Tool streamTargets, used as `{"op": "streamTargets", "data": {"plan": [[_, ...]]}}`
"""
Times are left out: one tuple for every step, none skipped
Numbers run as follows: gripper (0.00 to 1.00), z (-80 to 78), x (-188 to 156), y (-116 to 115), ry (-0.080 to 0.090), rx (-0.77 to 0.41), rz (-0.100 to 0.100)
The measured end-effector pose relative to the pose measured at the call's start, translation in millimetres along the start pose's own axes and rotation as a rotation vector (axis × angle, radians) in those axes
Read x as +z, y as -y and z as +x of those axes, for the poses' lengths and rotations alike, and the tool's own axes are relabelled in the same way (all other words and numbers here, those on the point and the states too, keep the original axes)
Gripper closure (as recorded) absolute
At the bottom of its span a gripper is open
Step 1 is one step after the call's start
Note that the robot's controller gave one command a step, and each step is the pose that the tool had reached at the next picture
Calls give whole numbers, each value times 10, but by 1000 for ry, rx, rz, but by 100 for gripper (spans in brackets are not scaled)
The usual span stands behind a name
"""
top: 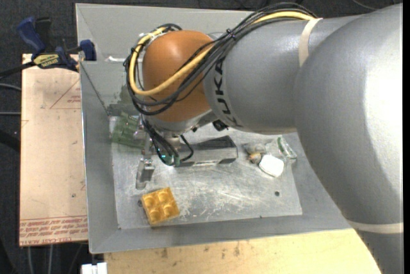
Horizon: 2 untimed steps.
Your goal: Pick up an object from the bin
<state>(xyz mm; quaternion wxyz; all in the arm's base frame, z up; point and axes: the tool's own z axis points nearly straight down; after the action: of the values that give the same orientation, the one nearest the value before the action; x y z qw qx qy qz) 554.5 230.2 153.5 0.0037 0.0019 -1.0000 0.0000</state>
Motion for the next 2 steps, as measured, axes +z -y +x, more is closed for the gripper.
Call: {"op": "streamTargets", "data": {"plan": [[0, -22, -46, 10, 7, 3, -1], [0, 363, 385, 248, 12, -68, -2]]}}
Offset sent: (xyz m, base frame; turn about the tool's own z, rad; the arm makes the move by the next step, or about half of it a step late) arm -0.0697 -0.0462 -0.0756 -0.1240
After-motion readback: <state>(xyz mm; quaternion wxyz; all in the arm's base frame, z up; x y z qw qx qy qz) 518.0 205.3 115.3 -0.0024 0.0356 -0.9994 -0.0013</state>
